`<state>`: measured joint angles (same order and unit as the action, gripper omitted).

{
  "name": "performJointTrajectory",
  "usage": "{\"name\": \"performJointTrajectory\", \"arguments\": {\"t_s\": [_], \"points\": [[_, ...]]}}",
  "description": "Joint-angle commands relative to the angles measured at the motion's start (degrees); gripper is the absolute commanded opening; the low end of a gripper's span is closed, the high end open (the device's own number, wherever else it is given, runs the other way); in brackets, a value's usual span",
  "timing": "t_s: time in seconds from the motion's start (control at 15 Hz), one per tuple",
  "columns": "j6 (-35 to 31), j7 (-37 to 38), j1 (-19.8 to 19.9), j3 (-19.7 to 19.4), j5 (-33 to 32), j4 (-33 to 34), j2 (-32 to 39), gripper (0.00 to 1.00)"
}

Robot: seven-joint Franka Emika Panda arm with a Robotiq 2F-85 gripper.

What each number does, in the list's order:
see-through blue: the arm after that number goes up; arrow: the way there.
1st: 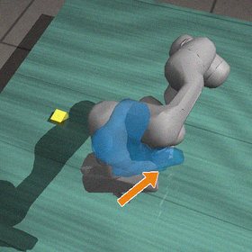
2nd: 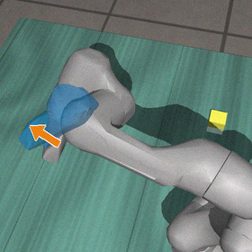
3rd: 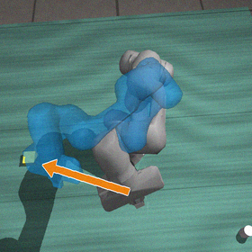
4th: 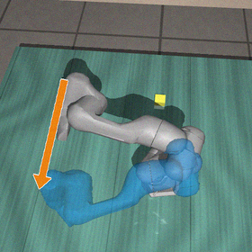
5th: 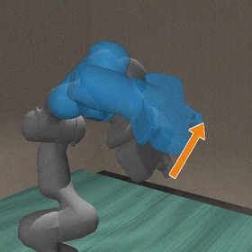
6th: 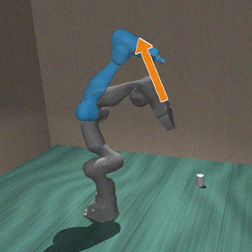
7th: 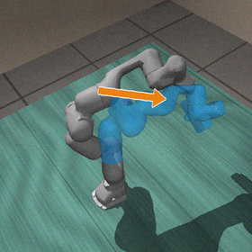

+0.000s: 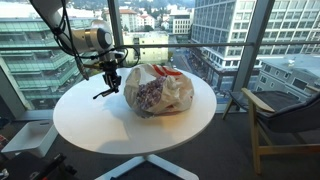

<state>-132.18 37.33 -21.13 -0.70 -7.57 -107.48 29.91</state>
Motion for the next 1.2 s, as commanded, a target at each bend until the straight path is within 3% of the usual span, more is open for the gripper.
{"name": "performJointTrajectory", "arguments": {"t_s": [0.0,0.2,0.47,0.8,1.13], "points": [[11.72,-1.07,3.22,0.73,1.82,-1.01,-9.96,0.11],[18.56,-0.12,6.59,-0.02,0.90,1.06,-14.75,0.11],[21.63,0.36,11.52,-1.08,-0.38,4.46,-14.71,0.11],[19.73,-0.06,14.89,-2.25,-1.73,7.39,-7.37,0.11],[13.53,-0.36,13.86,-3.83,-6.58,12.57,2.30,0.09]]}}
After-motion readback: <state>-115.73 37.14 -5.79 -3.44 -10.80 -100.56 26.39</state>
